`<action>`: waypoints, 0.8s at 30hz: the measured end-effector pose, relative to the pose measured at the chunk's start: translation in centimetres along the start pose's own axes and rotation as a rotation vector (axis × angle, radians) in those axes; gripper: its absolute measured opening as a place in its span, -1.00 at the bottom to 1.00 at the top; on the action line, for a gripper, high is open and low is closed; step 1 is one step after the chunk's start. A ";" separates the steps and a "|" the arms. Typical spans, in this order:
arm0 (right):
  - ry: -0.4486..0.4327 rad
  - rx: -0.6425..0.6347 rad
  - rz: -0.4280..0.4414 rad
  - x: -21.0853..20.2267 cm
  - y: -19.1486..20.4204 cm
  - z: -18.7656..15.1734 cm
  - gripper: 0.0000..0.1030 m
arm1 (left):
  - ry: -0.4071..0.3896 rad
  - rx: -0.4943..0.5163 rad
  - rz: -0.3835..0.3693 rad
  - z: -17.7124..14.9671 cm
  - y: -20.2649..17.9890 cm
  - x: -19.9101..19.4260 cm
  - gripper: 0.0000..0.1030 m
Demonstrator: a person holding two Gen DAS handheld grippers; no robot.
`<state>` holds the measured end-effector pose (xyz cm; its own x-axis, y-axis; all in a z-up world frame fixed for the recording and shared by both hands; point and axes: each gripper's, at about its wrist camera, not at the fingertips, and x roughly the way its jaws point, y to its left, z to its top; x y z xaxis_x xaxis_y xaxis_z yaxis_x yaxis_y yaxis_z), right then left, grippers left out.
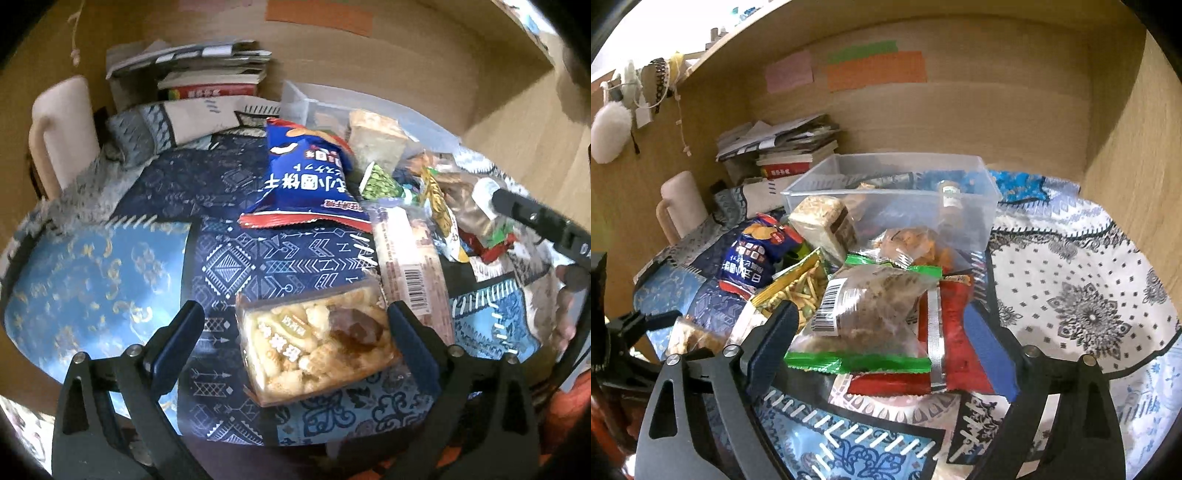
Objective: Organize snacks
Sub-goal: 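Grasp the square cookie pack with left tool while right grasps the green-trim bag, then lower both held packs into the clear box and open both tools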
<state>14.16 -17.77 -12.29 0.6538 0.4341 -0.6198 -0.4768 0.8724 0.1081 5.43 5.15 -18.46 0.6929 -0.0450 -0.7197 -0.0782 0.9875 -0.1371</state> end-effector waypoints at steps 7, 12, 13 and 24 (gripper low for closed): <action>0.038 -0.006 0.017 1.5 0.2 0.0 0.55 | -0.005 -0.010 -0.038 -0.1 0.3 0.0 0.52; 0.057 0.002 0.043 2.1 0.2 0.0 0.06 | -0.008 0.024 -0.033 0.3 0.1 -0.2 0.47; 0.055 0.005 0.046 2.0 0.1 0.0 0.05 | -0.012 0.035 -0.024 0.5 0.0 -0.2 0.47; -0.001 0.008 0.052 0.0 -0.5 1.2 -0.13 | -0.101 0.066 -0.065 6.1 -0.4 -1.9 0.46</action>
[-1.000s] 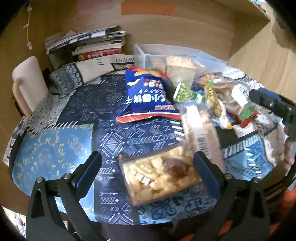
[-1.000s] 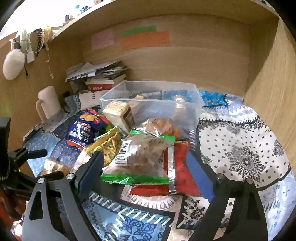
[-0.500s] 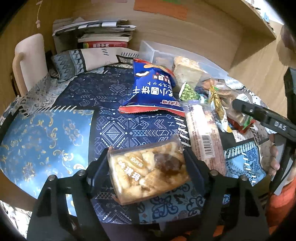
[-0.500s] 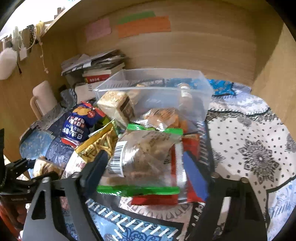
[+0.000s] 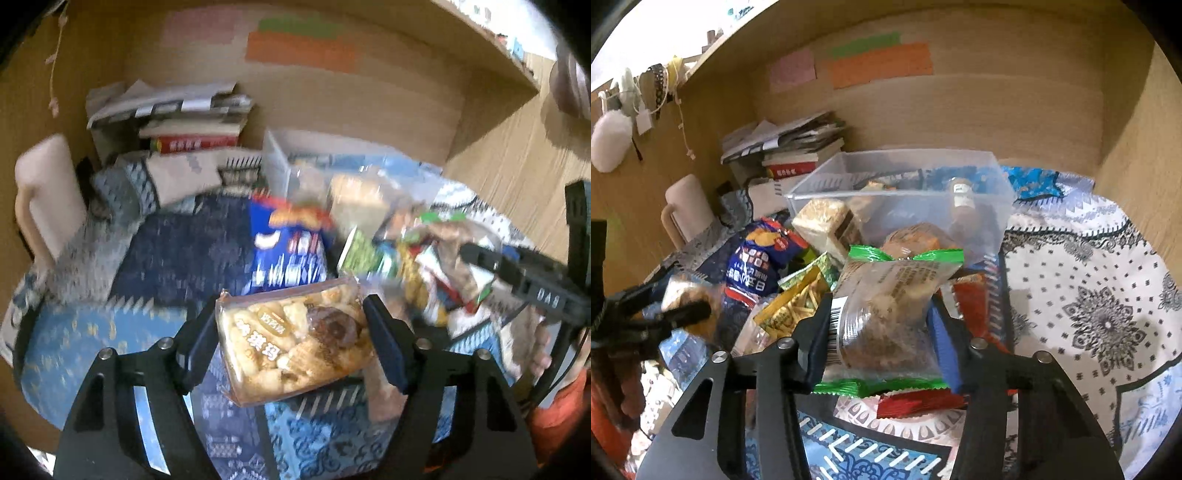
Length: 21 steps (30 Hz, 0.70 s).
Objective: Organize snacks
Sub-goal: 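Lower both held packs into the clear box and open both tools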
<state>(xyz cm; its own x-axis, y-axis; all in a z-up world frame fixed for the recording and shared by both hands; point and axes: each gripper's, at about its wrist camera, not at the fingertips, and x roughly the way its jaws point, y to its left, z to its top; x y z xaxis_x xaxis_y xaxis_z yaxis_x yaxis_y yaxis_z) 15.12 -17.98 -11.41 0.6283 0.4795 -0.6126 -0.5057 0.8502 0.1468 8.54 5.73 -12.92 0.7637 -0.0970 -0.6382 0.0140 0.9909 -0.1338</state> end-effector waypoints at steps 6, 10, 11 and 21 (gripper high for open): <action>-0.068 -0.018 -0.013 -1.6 -0.2 2.0 -0.13 | -0.062 0.023 -0.040 4.1 -1.0 -0.6 0.46; -0.109 -0.031 -0.025 -2.0 -0.6 3.8 -0.13 | -0.092 0.044 -0.050 6.8 -1.7 -0.4 0.46; -0.119 -0.033 -0.028 -2.1 -0.6 4.2 -0.13 | -0.098 0.051 -0.045 7.3 -1.9 -0.3 0.46; -0.194 -0.023 -0.011 -1.7 -1.9 8.5 -0.13 | -0.118 0.083 -0.076 11.7 -2.9 1.7 0.46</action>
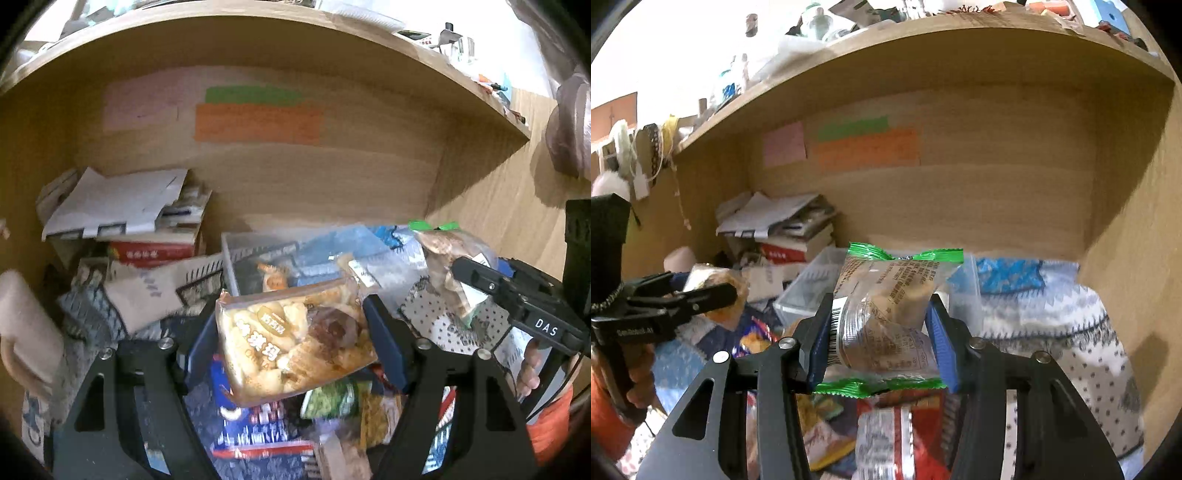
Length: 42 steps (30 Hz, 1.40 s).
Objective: Organize snacks
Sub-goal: 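Lower both held packs into the clear box and open both tools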
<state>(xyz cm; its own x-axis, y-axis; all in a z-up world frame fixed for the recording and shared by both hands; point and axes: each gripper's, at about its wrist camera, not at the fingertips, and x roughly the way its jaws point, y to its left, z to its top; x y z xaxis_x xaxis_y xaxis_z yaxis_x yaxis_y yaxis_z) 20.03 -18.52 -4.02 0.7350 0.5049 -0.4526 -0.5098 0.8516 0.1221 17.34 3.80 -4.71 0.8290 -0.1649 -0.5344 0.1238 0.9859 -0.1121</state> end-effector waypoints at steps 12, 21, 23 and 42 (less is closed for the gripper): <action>0.035 0.012 0.015 4.8 -1.5 3.0 -0.13 | 0.029 0.050 0.010 3.3 -0.4 5.4 0.46; 0.111 -0.012 -0.044 9.6 -2.2 3.3 -0.13 | 0.098 0.024 0.001 4.5 0.8 10.5 0.46; 0.135 -0.022 -0.047 10.6 -2.2 3.1 -0.13 | 0.117 0.021 -0.002 4.4 0.9 11.5 0.46; 0.174 -0.068 -0.062 11.9 -1.0 2.7 0.13 | 0.123 0.043 -0.021 4.1 1.0 11.0 0.50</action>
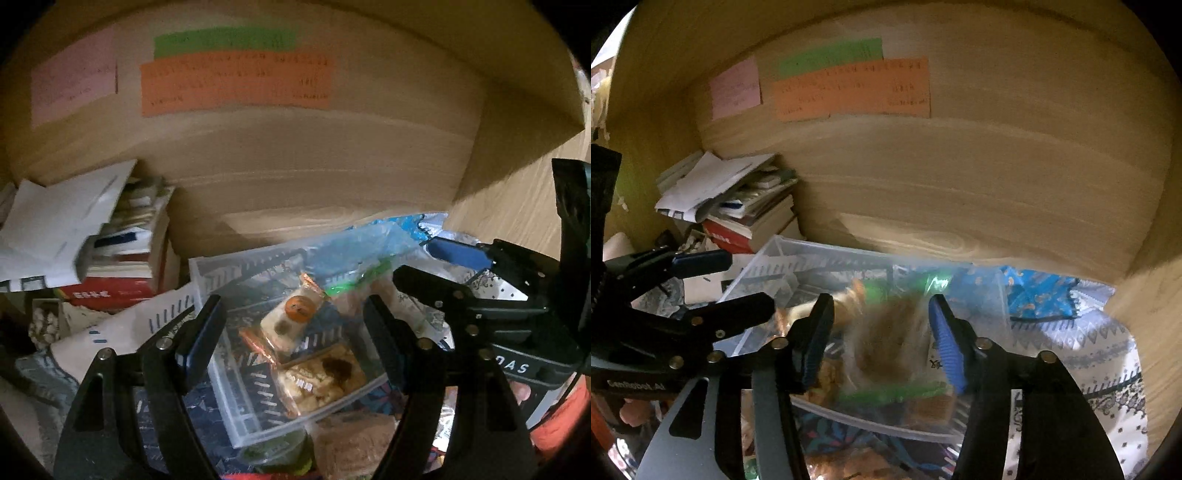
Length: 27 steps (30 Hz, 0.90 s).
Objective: Organize snacks
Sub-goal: 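Lower both held packs into the clear box and open both tools, then grasp the blue cracker bag with left tool while right grasps the red chip bag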
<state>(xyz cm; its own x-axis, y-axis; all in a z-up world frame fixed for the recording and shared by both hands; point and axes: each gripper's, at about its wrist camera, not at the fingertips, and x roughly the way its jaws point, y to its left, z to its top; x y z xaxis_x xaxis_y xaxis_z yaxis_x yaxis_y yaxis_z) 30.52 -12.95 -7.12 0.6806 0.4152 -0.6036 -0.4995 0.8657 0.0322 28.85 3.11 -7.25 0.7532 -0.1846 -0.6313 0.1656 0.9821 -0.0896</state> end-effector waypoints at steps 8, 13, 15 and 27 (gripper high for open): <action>-0.080 -0.022 -0.010 -4.5 0.4 -0.5 0.31 | -0.065 -0.003 0.030 -1.0 0.7 -4.6 0.78; -0.110 -0.015 -0.017 -7.3 0.5 -2.2 0.37 | -0.059 0.005 0.050 -3.1 1.2 -6.8 0.86; -0.117 -0.011 -0.029 -8.2 0.6 -3.2 0.37 | -0.047 0.010 0.057 -4.0 1.2 -7.2 0.88; -0.003 0.059 -0.073 -8.4 0.1 -10.8 0.48 | 0.074 0.031 0.097 -11.2 1.2 -6.4 0.93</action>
<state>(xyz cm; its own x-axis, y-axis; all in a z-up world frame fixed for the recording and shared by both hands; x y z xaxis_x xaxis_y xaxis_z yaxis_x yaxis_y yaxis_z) 18.96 -19.34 -10.62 0.7154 0.3515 -0.6039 -0.4163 0.9085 0.0356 17.08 5.93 -11.89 0.7177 -0.0841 -0.6913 0.1147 0.9934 -0.0018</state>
